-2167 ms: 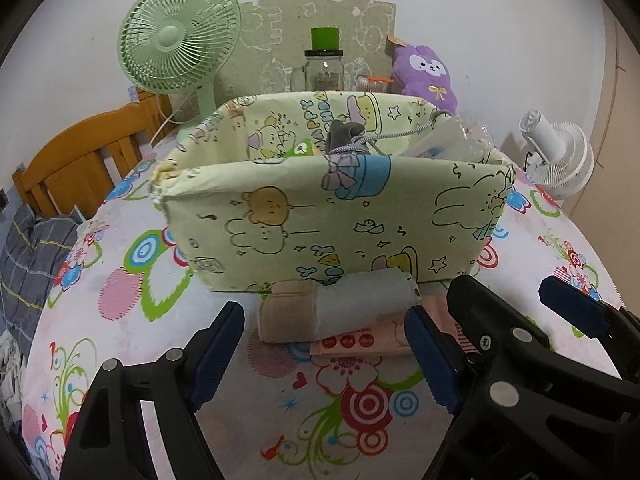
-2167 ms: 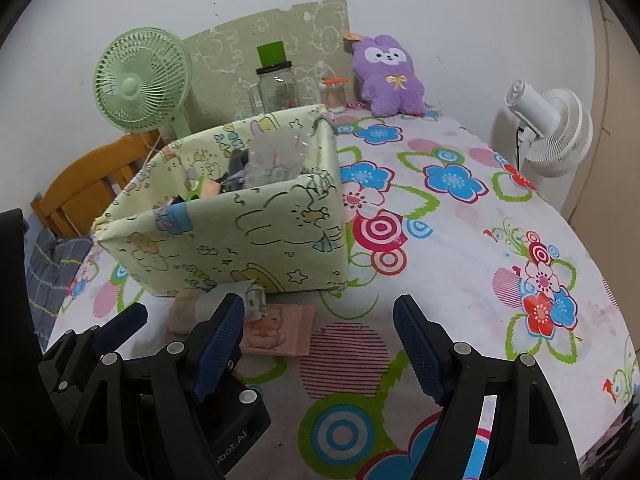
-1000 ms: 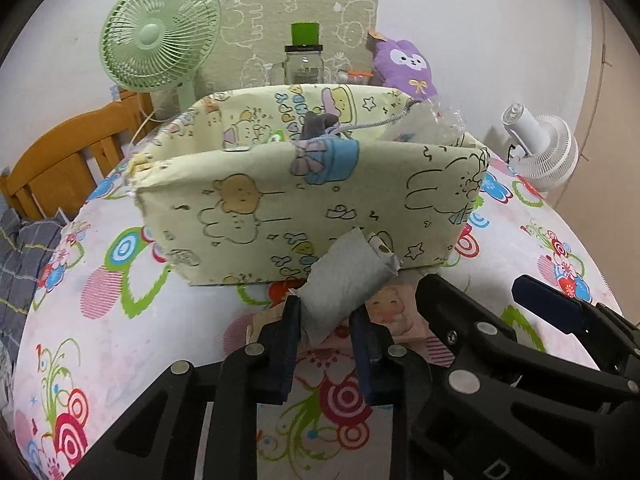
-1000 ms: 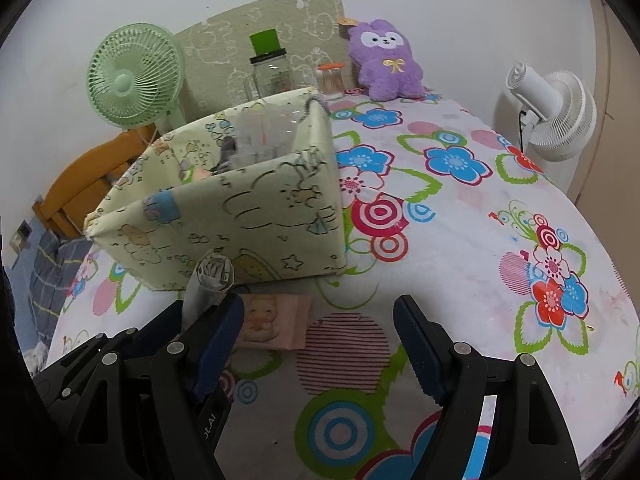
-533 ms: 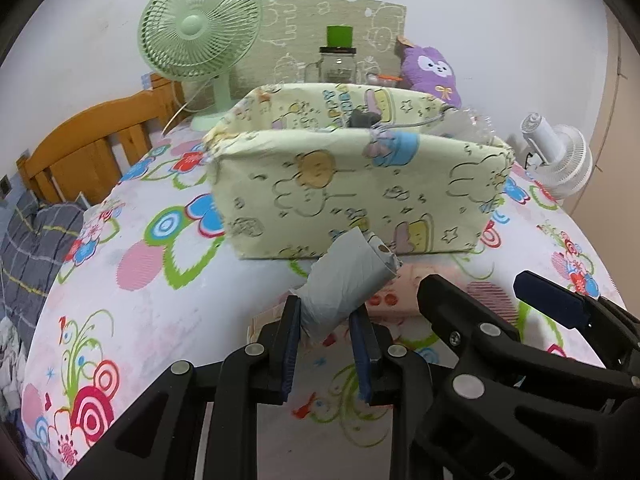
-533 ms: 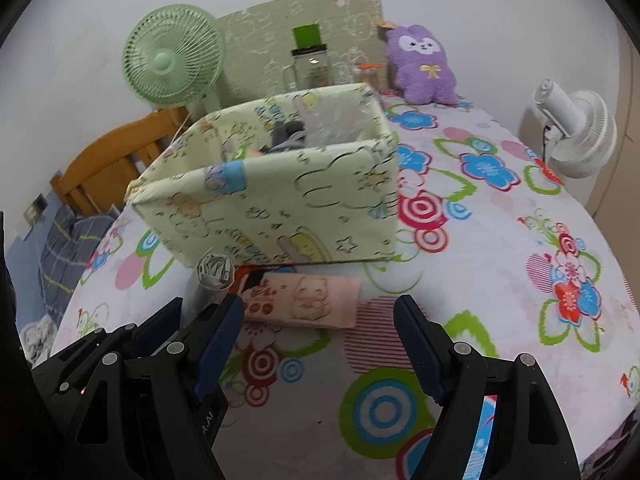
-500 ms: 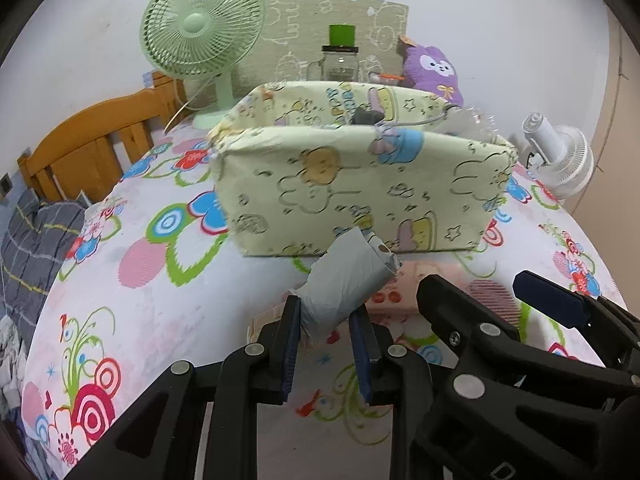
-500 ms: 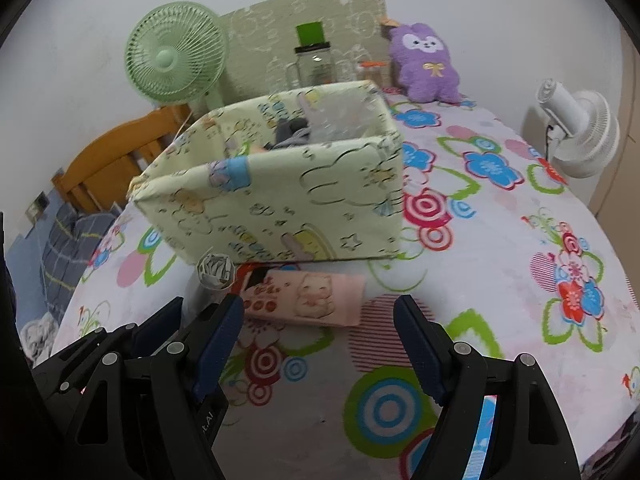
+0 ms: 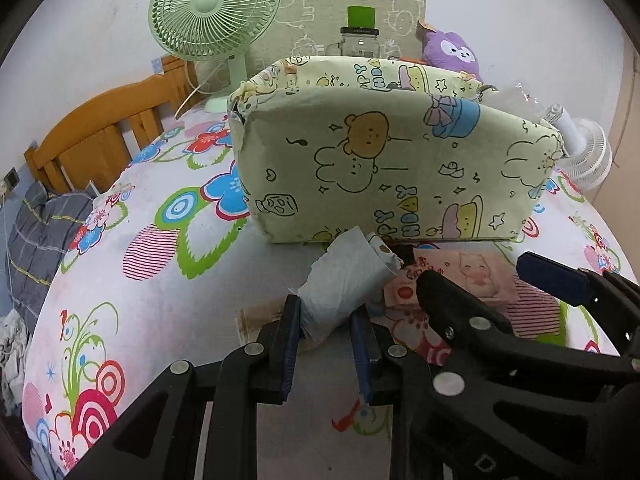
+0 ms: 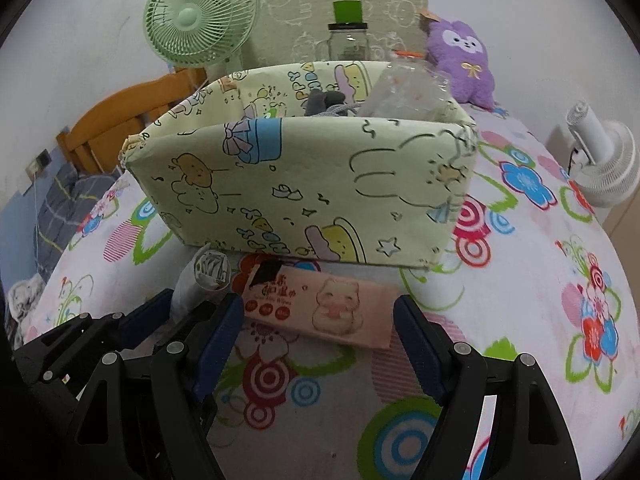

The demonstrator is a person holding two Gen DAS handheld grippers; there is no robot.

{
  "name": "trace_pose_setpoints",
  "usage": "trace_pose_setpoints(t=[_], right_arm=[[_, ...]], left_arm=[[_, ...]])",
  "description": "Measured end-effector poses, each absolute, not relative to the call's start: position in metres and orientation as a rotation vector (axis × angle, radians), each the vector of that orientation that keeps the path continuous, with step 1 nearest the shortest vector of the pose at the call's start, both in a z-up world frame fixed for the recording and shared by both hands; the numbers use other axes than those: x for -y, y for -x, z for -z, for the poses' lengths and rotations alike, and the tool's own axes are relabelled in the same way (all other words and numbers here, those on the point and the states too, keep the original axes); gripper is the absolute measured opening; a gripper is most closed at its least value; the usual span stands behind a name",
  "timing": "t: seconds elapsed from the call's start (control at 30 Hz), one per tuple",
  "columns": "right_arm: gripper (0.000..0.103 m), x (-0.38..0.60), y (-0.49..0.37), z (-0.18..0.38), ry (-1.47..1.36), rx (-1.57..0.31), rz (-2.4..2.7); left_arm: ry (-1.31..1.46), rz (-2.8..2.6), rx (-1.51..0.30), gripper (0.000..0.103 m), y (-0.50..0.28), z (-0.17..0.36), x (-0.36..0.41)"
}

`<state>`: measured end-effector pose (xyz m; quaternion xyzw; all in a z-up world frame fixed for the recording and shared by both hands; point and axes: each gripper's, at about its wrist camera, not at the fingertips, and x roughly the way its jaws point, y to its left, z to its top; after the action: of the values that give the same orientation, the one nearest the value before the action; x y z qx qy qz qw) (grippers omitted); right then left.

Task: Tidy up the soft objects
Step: 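Hold the white cloth with left gripper while right gripper approaches the pink packet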

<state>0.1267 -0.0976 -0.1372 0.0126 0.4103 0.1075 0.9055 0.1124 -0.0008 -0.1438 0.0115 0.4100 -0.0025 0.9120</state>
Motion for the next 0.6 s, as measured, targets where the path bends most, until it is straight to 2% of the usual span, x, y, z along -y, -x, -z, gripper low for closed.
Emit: trace_pose_setpoints(t=[0.6], right_arm=[[0.080, 0.100, -0.151, 0.147, -0.044, -0.878, -0.307]], left_arm=[[-0.041, -0.003, -0.847, 0.024, -0.118, 0.144, 0.003]])
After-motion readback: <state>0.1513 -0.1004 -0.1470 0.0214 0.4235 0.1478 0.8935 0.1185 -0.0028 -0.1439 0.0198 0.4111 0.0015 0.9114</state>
